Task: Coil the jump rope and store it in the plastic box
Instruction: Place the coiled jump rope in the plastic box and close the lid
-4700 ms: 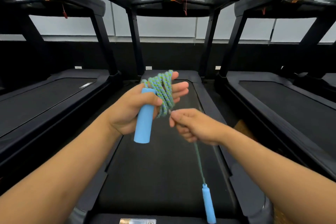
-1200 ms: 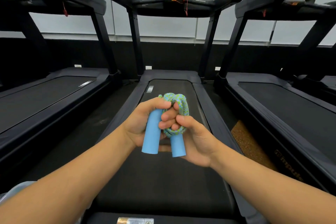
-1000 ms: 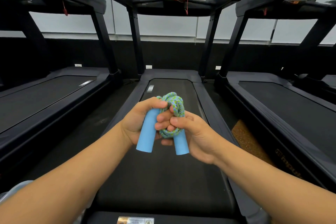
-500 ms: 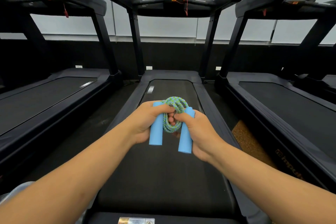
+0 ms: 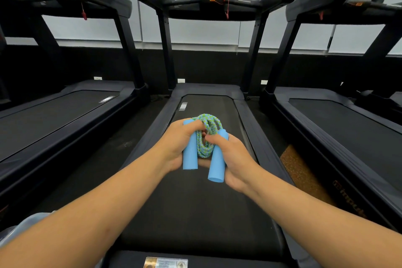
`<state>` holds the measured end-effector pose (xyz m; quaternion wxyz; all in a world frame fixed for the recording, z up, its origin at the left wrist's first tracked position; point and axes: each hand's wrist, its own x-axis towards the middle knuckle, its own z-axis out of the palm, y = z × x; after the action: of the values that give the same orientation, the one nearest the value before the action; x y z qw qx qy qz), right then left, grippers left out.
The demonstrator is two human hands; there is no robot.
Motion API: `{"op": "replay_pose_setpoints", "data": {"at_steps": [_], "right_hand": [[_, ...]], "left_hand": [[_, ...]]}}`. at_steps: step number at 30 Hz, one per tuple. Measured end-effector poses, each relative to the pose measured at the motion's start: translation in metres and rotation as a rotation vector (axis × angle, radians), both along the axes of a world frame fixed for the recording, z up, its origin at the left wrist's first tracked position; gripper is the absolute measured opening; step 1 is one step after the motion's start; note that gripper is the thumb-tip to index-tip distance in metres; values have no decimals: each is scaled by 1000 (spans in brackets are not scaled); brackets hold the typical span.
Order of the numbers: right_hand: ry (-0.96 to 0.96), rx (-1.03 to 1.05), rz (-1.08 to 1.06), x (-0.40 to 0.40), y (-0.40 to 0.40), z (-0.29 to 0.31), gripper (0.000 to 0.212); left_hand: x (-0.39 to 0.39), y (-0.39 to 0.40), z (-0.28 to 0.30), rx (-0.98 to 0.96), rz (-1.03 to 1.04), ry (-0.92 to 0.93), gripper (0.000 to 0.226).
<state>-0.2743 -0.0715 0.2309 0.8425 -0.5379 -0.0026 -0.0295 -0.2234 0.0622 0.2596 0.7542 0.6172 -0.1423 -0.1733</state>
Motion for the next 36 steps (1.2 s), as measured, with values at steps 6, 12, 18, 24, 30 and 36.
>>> {"op": "replay_pose_setpoints", "data": {"at_steps": [6, 12, 18, 24, 30, 36], "right_hand": [[-24, 4, 69, 3, 11, -3, 33], [10, -62, 24, 19, 17, -6, 38], [33, -107, 80, 46, 52, -14, 34], [72, -117, 116, 83, 99, -43, 38], [116, -159, 190, 117, 178, -98, 32], [183, -189, 258, 131, 273, -146, 25]], "left_hand": [[7, 2, -4, 35, 44, -48, 22], [19, 13, -4, 111, 16, -32, 38], [32, 57, -16, 55, 43, 99, 40], [39, 127, -52, -29, 10, 196, 48], [26, 174, -110, 119, 180, 154, 54], [28, 263, -163, -46, 255, 312, 51]]}}
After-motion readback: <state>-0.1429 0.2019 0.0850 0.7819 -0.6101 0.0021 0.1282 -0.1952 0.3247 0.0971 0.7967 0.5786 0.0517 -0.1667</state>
